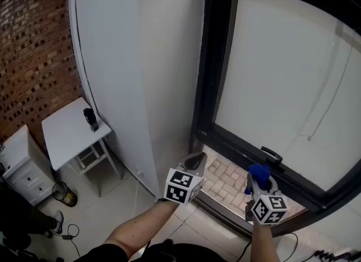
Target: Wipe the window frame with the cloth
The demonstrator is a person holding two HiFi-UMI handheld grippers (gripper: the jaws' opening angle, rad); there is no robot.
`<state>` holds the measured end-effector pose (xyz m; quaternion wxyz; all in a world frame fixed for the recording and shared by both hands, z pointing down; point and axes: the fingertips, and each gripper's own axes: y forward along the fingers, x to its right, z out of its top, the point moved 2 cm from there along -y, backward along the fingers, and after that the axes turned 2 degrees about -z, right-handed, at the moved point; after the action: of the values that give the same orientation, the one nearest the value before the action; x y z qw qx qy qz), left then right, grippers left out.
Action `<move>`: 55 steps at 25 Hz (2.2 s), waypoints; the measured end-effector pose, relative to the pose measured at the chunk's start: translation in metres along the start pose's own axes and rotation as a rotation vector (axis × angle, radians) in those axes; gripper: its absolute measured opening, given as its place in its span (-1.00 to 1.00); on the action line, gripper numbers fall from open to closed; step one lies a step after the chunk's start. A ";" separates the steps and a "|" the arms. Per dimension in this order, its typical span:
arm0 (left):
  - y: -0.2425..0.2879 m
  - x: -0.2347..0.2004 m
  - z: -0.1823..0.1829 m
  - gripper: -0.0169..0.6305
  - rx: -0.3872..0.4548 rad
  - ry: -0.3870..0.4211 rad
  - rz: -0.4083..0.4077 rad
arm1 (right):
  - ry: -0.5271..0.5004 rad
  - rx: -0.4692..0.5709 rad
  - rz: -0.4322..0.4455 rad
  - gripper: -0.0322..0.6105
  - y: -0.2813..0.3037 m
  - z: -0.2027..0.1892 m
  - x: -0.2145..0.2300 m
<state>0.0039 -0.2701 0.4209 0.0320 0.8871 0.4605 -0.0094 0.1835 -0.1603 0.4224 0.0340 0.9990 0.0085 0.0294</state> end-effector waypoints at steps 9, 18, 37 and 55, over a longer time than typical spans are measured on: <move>-0.016 -0.044 0.003 -0.98 0.015 -0.003 0.043 | -0.021 -0.001 0.077 -0.43 0.044 -0.001 -0.046; -0.011 -0.079 0.003 -0.98 0.015 0.001 0.015 | -0.029 0.001 0.098 -0.43 0.088 0.000 -0.092; 0.047 -0.094 0.017 -0.98 0.024 -0.015 -0.076 | -0.012 0.005 0.044 -0.43 0.147 0.019 -0.076; 0.087 -0.117 0.109 -0.98 0.141 -0.060 0.063 | -0.149 0.088 0.250 -0.43 0.232 0.148 -0.088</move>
<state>0.0091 -0.4229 0.3223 -0.0166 0.9005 0.4292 -0.0674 0.1081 -0.4037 0.2854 -0.0133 0.9922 -0.1172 -0.0412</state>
